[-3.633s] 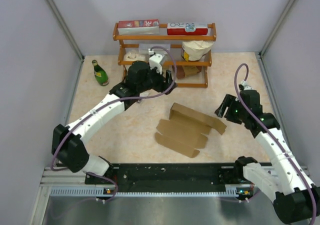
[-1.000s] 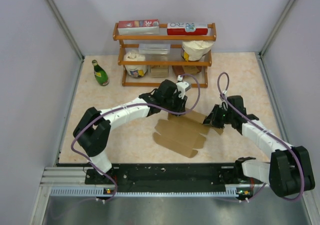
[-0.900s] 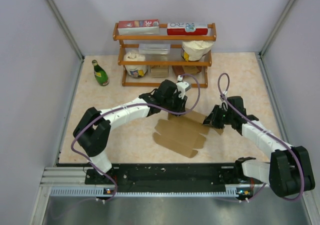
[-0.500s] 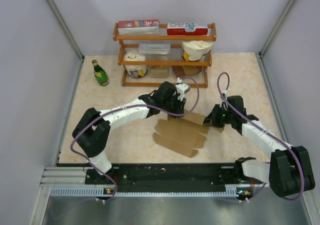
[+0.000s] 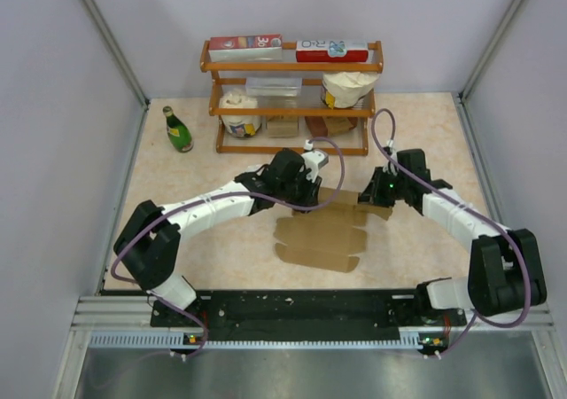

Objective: Fold the paper box

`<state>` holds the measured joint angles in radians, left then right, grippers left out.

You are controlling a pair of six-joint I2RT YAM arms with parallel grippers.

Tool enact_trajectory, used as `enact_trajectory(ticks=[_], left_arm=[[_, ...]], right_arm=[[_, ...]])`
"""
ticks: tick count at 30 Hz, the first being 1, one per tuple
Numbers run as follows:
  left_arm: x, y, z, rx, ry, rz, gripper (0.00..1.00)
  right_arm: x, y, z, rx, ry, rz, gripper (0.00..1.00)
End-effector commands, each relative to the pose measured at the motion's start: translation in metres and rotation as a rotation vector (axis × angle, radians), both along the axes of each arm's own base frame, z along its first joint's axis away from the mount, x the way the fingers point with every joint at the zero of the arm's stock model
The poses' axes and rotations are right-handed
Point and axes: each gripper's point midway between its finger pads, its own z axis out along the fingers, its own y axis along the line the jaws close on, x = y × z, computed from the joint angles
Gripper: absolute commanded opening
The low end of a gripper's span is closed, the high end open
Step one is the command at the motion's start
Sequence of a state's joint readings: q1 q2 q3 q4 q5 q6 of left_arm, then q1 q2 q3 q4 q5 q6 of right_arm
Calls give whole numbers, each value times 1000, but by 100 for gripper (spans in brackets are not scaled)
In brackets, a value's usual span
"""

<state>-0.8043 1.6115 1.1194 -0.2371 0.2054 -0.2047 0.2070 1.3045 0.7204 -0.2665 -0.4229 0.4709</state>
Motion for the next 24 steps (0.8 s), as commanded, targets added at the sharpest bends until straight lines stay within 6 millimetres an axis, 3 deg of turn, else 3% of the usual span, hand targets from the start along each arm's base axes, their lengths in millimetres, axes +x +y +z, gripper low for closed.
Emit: enact_trajectory(ticks=[1,5,10,20,24], left_arm=[[0,6,19,-30,-40,24,30],[-3,9,13,-23,-31,27,30],[-1,10,18,-26,-45,32,30],[20,5,85,-116,-193,73,30],[38,12,82,-97,-223,138,29]], right_arm=[[25,7,21,2,-79,71,0],[36,14,25,22,-80,105,1],[32,14,19,22,-60,113,1],[21,6,10,-11,-50,88,1],[19,6,9,-9,-47,90,1]])
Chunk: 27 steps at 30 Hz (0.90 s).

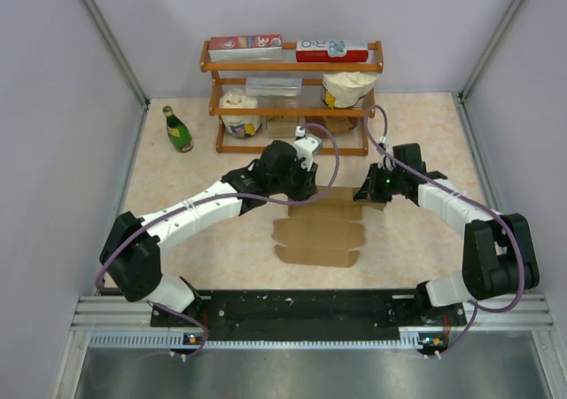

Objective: Fold the paper box

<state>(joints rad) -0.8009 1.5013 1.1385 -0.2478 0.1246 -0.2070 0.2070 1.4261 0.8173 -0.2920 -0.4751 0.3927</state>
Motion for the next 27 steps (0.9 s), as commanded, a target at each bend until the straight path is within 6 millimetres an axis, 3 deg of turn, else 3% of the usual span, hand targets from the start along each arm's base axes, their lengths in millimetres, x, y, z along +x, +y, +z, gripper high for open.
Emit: enact_trajectory(ticks=[1,8,12,27], left_arm=[[29,5,26,-30,-93,82,28],[27,17,-18,67,-11,105,23],[27,21,-34,103,7,115,22],[18,19,-60,128,71,81,16]], right_arm=[[4,-2,12,5,-62,2,1],[4,3,17,31,-64,14,1],[2,7,18,57,-53,25,0],[-3,19,16,145,3,35,0]])
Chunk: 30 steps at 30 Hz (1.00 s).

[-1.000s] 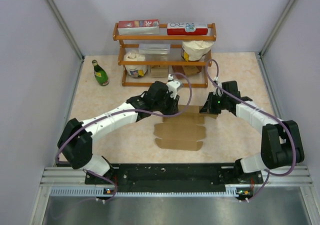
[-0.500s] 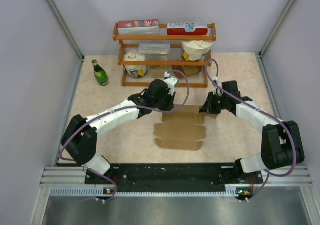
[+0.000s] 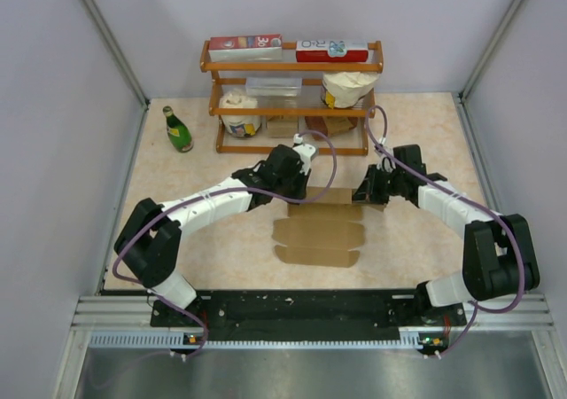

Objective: Fold the paper box

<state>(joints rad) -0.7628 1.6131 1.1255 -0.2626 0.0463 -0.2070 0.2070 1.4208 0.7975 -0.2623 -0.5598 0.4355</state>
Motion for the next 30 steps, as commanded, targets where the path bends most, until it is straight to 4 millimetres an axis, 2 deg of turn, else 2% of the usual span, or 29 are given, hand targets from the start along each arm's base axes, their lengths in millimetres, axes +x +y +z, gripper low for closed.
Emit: enact_trajectory(ticks=[1,8,22,30], left_arm=[[-4,-2,-6,-5,11,-20,15],[-6,1,-11,5,18,-17,14],[-3,3,-6,13,4,-7,14],[-2,1,-6,10,4,-9,14]], right_arm=[[5,7,10,66,-18,8,0],[8,6,9,56,-22,-12,0],[11,-53,-28,-289,-4,-183,0],[9,-65,-49,-365,45,-196,0]])
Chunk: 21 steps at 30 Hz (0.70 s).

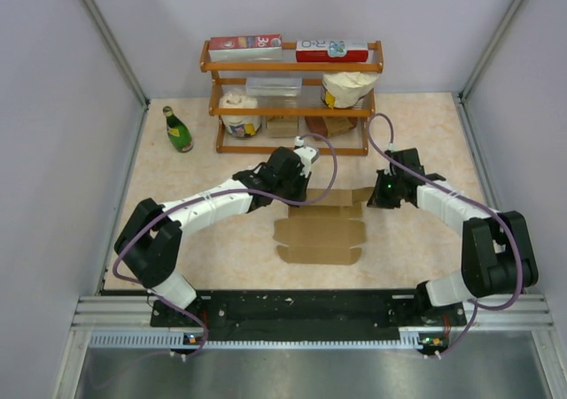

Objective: Fold the paper box

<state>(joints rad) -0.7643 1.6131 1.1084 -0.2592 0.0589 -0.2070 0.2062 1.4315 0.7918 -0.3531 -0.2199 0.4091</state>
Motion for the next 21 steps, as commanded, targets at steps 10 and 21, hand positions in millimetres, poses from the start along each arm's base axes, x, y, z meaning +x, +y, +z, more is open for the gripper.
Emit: enact_trajectory(ticks=[10,21], left_arm=[[3,-1,4,1,-15,1,15],[3,-1,4,1,-10,2,15]], right_arm=[[6,-9,-29,-51,46,-34,0],[8,7,-37,32,63,-3,0]])
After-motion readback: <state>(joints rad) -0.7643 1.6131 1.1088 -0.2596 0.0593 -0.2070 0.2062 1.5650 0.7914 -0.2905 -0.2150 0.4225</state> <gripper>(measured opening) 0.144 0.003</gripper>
